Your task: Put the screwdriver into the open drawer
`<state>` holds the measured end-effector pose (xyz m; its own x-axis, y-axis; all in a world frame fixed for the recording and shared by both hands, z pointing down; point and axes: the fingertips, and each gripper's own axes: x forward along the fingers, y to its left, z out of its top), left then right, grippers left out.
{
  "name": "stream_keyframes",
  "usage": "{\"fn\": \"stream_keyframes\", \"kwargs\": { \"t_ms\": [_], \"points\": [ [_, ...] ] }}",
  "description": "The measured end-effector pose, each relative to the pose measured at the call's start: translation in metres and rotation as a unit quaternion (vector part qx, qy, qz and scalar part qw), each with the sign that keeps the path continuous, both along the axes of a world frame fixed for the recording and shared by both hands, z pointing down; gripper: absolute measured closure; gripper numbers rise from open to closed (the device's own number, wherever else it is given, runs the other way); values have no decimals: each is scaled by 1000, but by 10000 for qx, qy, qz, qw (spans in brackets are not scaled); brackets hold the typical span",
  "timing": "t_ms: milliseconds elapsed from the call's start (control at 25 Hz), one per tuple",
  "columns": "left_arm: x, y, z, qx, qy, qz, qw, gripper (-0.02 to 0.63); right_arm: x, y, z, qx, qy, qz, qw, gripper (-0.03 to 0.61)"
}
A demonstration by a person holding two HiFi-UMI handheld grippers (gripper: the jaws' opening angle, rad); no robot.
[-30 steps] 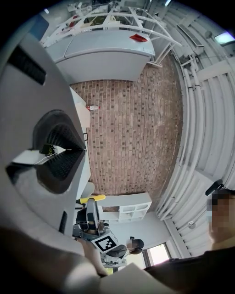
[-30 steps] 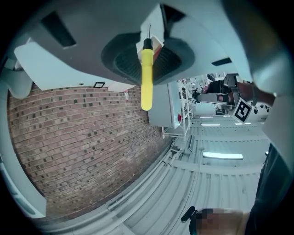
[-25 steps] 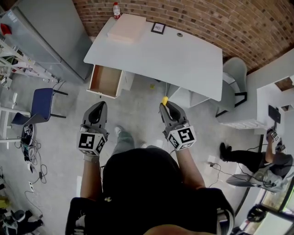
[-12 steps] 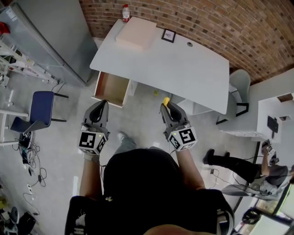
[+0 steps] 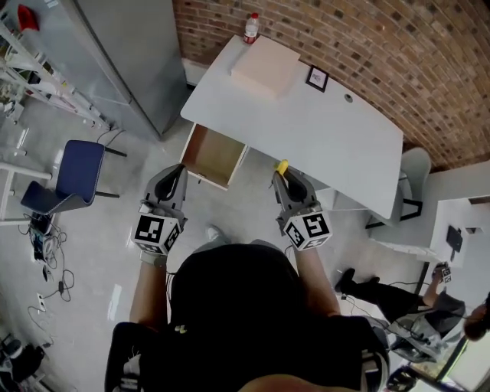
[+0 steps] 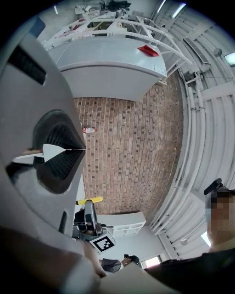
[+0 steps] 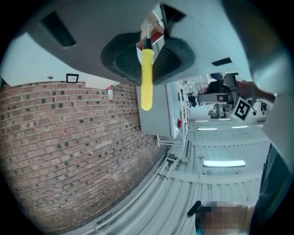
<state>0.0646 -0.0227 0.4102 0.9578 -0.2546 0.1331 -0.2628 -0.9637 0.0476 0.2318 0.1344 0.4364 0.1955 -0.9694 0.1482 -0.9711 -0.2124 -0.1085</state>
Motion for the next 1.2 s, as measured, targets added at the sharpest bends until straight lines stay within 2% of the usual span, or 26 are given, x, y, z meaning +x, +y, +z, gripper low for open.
{"fn": "stream_keyframes", "kwargs": {
  "t_ms": [320, 560, 720, 880, 1080, 1200],
  "points": [
    [-48, -58, 5, -104, -1, -615, 9981, 609, -29, -84, 5, -104, -35, -662, 9977, 502],
    [-83, -81, 14, -193, -46, -1270, 9917, 609, -44, -134, 10, -178, -100, -1291, 9914, 502],
    [-99, -95, 15, -379, 0, -1869, 9816, 609, -51, -166, 15, -264, -112, -1821, 9829, 502],
    [-105, -101, 17, -378, -51, -2278, 9730, 609, -50, -197, 22, -388, -128, -2274, 9730, 502],
    [-121, -103, 23, -455, -101, -2981, 9534, 609, -56, -233, 40, -641, -142, -2997, 9518, 502],
    [-124, -103, 27, -494, -187, -3254, 9441, 609, -55, -248, 54, -772, -169, -3232, 9430, 502]
  ]
}}
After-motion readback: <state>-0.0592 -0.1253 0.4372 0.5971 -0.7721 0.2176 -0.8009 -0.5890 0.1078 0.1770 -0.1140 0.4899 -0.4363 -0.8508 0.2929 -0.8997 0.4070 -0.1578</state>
